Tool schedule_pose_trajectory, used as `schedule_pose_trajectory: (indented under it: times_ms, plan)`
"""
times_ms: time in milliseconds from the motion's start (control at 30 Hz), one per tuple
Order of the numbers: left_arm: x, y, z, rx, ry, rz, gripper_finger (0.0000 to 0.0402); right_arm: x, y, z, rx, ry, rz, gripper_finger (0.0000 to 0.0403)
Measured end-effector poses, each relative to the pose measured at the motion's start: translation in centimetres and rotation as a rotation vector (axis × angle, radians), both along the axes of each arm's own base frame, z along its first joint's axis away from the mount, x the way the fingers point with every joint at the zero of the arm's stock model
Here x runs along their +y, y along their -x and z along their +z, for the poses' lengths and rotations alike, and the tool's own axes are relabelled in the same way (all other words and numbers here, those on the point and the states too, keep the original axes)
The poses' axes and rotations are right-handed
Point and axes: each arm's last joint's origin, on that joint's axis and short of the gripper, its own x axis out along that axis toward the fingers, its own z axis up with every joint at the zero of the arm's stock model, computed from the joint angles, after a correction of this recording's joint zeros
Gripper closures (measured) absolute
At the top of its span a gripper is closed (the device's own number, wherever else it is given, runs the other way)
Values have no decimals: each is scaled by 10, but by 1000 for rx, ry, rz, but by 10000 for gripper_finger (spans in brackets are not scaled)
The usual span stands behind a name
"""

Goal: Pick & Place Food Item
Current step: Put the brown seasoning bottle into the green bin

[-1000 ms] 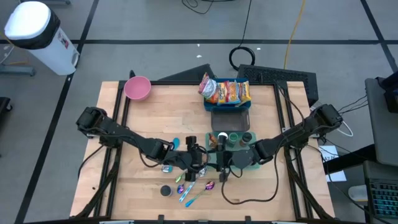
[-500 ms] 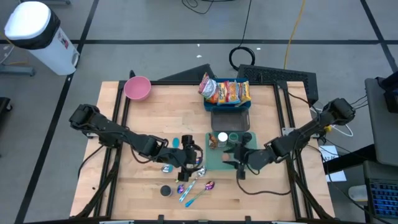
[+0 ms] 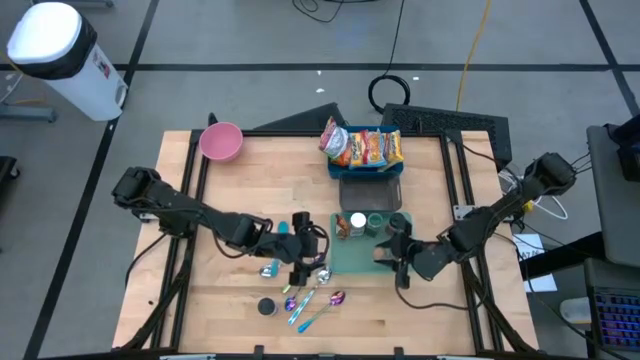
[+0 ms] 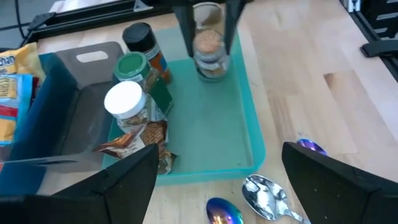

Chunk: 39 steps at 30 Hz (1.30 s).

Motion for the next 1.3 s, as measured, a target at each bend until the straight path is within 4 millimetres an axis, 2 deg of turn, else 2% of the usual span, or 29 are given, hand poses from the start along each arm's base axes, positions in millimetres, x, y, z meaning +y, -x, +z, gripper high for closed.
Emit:
schedule_pose_trajectory:
  times_ms: [133, 400, 667, 900, 1100, 1300]
  plan:
    - [0, 0, 0, 1, 0, -2, 55, -1, 0, 2, -25, 14, -26, 240]
    - [1, 0, 0, 0, 0, 2, 60, -4, -15, 18, -191, 68, 27, 240]
    - [4, -2, 0, -5, 2, 14, 61, -24, -48, -12, -103, 2, 68, 240]
    - [6, -2, 0, -5, 4, 21, 55, -28, -71, -29, -157, 11, 166, 240]
    - [6, -2, 0, -2, 6, 23, 64, -28, -72, -35, -127, 78, 216, 240]
    - [6, -2, -1, 1, 6, 24, 66, -27, -59, -29, -53, 81, 232, 240]
